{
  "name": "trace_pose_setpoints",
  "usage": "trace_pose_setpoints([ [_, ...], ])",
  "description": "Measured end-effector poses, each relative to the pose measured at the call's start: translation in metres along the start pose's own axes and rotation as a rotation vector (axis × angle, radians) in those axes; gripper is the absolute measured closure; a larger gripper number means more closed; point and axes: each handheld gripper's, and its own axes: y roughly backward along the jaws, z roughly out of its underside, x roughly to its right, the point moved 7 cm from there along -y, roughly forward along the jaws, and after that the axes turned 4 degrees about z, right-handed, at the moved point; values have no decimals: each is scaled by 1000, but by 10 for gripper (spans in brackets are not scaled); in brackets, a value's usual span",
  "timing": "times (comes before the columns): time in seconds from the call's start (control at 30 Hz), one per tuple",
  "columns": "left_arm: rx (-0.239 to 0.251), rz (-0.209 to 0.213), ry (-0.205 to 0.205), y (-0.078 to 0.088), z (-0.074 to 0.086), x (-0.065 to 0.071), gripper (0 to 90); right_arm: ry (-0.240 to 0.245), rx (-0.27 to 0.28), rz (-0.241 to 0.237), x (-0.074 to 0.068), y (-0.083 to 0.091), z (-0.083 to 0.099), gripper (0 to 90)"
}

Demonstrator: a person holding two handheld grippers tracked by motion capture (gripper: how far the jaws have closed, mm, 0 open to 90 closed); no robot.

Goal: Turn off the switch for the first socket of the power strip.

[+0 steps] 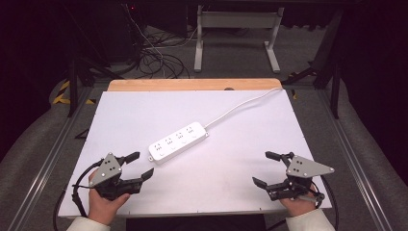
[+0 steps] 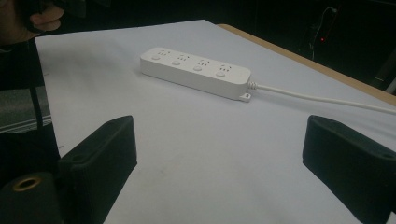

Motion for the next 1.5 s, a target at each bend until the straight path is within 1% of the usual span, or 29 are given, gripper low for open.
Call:
trace_pose_setpoints([
  [0.07,-3,-11,-9,0,0,0,289,0,0,0,0,0,0,102],
  [0.23,-3,-20,-14,0,-1,0,297,-4,-2,-1,0,0,1,102],
  [0.3,-8,-25,-23,0,-1,0,306,0,-3,1,0,0,1,102],
  [0.37,-20,-43,-38,0,-1,-1,313,2,0,2,0,0,0,102],
  [0.4,-81,-20,-31,-3,1,-1,319,13,10,10,0,2,-1,102],
  [0.43,-114,19,-22,-5,2,0,314,15,15,11,-1,2,-2,102],
  [0.47,-124,33,-18,-7,3,0,309,17,20,15,-1,3,-2,102],
  [0.53,-128,31,-20,-7,4,0,347,16,17,15,-1,2,-2,102],
  [0.57,-128,26,-28,-7,3,1,357,18,14,15,-1,2,-1,102],
  [0.6,-128,26,-28,-7,3,1,357,18,14,15,-1,2,-1,102],
  [0.63,-124,18,-33,-6,2,1,357,17,12,15,-1,2,-1,102],
  [0.73,-114,20,-24,-5,-1,1,367,15,14,15,0,2,-1,102],
  [0.83,-121,21,-18,-5,-3,1,374,15,11,15,0,2,-1,102],
  [0.87,-124,20,-23,-5,-4,1,377,15,11,15,0,2,-1,102],
  [0.9,-126,24,-17,-6,-5,1,382,15,11,15,0,2,-1,102],
  [0.97,-130,24,-20,-7,-8,1,420,14,10,15,0,2,0,102],
  [1.07,-134,36,-22,-9,-13,0,431,12,7,13,0,1,0,102],
  [1.2,-145,68,-5,-13,-22,-2,431,12,6,14,0,1,0,102],
  [1.23,-147,83,4,-15,-24,-1,431,12,5,13,0,1,0,102],
  [1.27,-147,85,4,-17,-27,-2,431,12,5,13,0,1,0,102],
  [1.37,-165,101,5,-22,-34,-2,469,10,2,12,0,1,1,102],
  [1.47,-176,107,7,-28,-43,-2,479,8,1,13,0,1,1,102],
  [1.5,-179,104,1,-30,-45,-2,488,7,2,12,0,1,1,102],
])
